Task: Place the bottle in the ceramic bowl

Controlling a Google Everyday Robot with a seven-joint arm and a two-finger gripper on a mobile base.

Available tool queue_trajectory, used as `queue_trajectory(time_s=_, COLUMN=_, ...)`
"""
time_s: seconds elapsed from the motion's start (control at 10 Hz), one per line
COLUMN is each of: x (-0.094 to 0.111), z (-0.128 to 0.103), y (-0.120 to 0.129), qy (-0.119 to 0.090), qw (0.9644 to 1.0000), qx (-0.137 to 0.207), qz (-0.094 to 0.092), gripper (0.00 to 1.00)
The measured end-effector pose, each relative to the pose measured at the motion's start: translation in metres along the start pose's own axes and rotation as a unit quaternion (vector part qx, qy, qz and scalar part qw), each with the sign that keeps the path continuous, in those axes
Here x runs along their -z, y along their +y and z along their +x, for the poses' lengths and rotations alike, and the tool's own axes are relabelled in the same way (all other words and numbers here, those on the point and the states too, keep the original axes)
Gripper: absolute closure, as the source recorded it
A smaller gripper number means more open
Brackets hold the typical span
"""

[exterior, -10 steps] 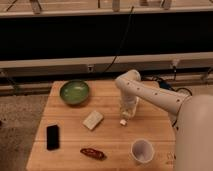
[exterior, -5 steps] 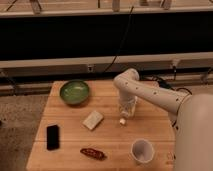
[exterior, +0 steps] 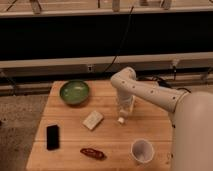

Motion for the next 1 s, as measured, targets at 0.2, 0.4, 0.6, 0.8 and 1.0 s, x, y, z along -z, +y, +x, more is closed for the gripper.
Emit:
queue_trajectory(time_s=0.2, x=0.003, z=0.0, y=-0.007, qy=0.002, qw=1.0, qx=0.005, qz=0.0, gripper=1.0)
queue_trajectory(time_s=0.4, x=0.006, z=-0.003, y=-0.019, qy=0.003, qw=0.9999, qx=0.01, qz=0.0, gripper=1.0)
queue_trajectory(time_s=0.6, x=0.009, z=0.0, y=-0.02, qy=0.007, qw=0.9999, qx=0.01, qz=-0.001, gripper=1.0)
queue_trajectory(time_s=0.8, x=0.012, z=-0.003, y=-0.032, qy=0.008, qw=0.9998, qx=0.018, qz=-0.002, gripper=1.0)
queue_trajectory(time_s=1.0, x=0.017, z=-0.005, y=-0.045, qy=0.01, qw=0.9997, qx=0.021, qz=-0.003, gripper=1.0)
